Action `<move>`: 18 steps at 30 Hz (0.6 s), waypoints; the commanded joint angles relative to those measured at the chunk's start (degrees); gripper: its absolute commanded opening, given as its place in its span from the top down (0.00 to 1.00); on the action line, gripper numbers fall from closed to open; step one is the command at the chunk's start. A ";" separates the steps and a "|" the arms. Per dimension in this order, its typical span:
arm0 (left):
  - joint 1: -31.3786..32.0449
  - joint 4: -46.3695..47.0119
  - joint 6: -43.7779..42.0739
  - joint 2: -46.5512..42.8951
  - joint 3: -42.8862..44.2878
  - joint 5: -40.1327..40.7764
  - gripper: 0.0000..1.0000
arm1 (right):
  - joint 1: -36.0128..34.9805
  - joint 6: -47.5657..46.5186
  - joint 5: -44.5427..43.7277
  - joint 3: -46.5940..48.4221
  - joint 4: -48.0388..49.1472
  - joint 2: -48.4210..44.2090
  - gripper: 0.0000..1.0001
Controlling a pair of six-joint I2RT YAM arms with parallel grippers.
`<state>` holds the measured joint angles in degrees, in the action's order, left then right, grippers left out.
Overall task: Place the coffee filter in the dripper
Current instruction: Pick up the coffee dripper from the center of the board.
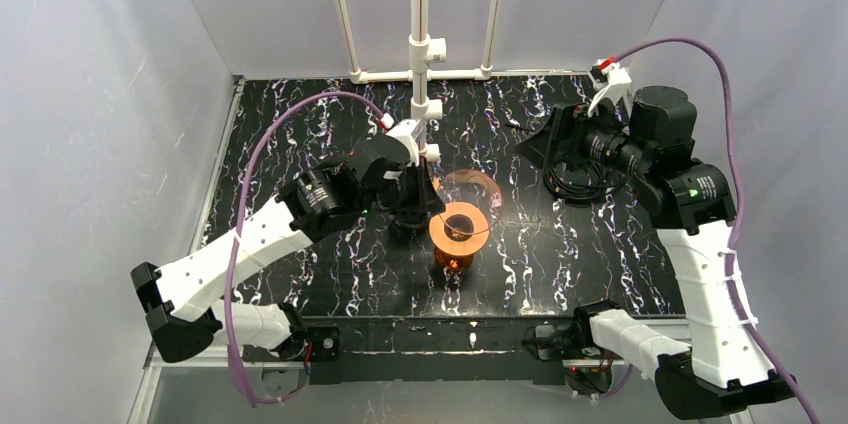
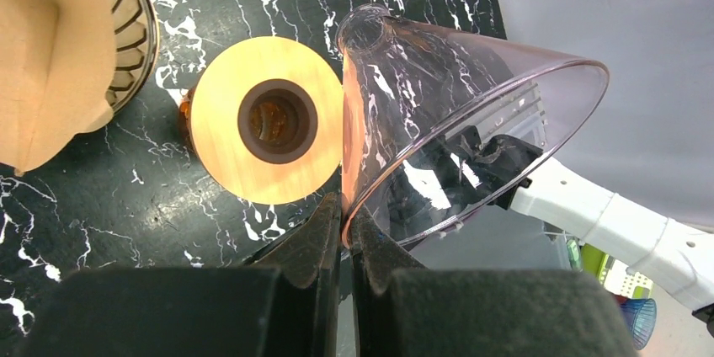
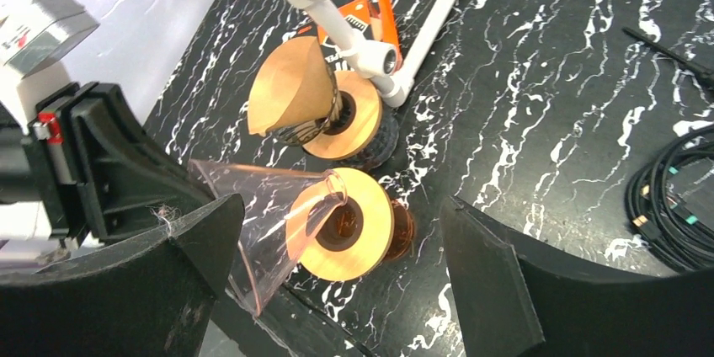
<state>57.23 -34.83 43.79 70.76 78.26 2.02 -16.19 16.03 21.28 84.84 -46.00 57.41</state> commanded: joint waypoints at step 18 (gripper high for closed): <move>-4.09 0.40 0.71 4.88 5.25 -7.60 1.00 | -7.53 -2.80 5.40 -9.67 4.09 2.10 0.09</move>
<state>53.54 -36.29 44.47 75.79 80.42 -3.57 -20.51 13.98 28.38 76.07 -44.73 59.46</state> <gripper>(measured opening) 0.033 0.906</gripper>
